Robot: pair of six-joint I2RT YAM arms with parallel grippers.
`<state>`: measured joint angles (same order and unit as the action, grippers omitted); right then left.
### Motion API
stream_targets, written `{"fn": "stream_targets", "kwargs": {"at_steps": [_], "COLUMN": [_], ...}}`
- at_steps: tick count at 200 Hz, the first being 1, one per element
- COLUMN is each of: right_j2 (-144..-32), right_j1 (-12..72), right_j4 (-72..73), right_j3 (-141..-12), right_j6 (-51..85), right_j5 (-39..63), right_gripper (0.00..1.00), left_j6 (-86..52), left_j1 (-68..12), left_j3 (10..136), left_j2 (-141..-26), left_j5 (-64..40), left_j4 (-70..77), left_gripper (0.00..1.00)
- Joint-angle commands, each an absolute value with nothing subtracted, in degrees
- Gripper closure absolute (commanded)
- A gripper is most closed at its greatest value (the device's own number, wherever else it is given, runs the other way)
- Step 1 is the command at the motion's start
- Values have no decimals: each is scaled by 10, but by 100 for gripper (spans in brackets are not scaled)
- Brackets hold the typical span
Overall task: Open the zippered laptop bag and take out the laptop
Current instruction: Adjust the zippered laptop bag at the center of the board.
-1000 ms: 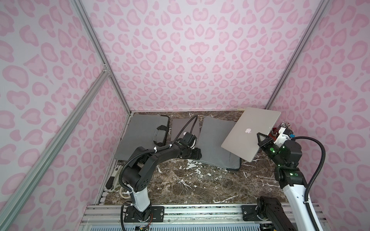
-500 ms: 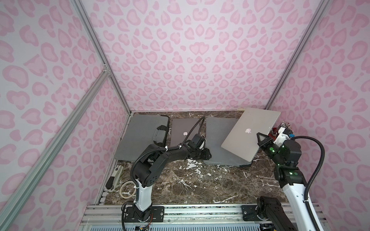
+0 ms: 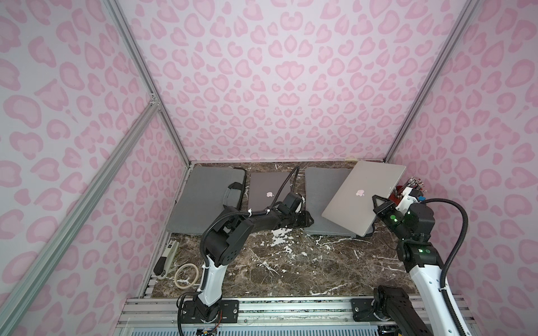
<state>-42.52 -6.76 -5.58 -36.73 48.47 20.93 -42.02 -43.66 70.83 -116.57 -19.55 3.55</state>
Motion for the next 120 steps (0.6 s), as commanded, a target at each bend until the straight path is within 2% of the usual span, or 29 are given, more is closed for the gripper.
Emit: {"fn": "stream_targets", "kwargs": {"at_steps": [1,35,76,120], "right_j2": [-423,-422,-424,-449], "right_j1": [-68,-68,-57,40], "right_j4": [45,57,98,142], "right_j3": [-363,-349,-318,-300], "right_j6": [488,500,522,540], "right_j5": [206,210,219,154], "right_gripper": [100,100,100,100], "left_j6": [-433,-445,-445,-411], "left_j1": [-439,-437,-414,-404], "left_j3": [712,695,629,563], "left_j2": [-1172,-1149,-1044,-927], "left_j5": [-202,-177,-111,-45], "left_j4": [68,73,52,15], "left_gripper": [53,51,36,29]}}
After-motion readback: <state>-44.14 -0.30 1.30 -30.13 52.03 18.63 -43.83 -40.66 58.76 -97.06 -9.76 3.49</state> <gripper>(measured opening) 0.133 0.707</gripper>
